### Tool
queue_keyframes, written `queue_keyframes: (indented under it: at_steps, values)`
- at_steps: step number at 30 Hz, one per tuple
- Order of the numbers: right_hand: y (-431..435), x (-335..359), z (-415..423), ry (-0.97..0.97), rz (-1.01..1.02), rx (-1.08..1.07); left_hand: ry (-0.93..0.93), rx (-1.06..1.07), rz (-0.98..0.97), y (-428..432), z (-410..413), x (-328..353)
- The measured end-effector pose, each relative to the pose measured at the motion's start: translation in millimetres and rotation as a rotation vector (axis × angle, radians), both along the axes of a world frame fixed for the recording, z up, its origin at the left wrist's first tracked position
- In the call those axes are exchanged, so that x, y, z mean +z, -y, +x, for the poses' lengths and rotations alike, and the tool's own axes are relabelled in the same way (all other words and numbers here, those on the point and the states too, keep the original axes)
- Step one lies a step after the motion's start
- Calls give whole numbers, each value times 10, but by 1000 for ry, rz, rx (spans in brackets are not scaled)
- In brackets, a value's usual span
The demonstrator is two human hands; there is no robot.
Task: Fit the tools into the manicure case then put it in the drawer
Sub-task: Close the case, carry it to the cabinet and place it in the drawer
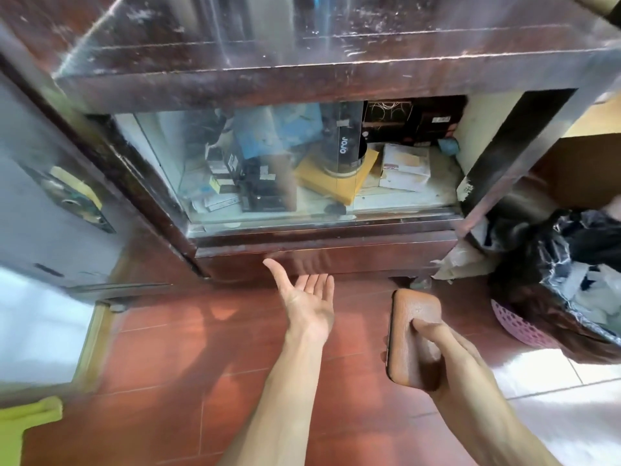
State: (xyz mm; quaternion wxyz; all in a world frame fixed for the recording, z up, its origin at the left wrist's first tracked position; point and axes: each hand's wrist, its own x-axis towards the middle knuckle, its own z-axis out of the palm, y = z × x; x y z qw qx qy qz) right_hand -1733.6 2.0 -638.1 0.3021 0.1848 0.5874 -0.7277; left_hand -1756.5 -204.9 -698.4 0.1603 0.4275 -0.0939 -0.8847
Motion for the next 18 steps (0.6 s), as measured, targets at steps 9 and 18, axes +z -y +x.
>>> queue_keyframes:
  at_steps: [9, 18]
  values:
    - [-113, 161, 199, -97, 30, 21, -73, 39, 35, -118, 205, 92]
    - [-141, 268, 250, -204, 78, 93, -46, 38, 71, -326, 519, 78]
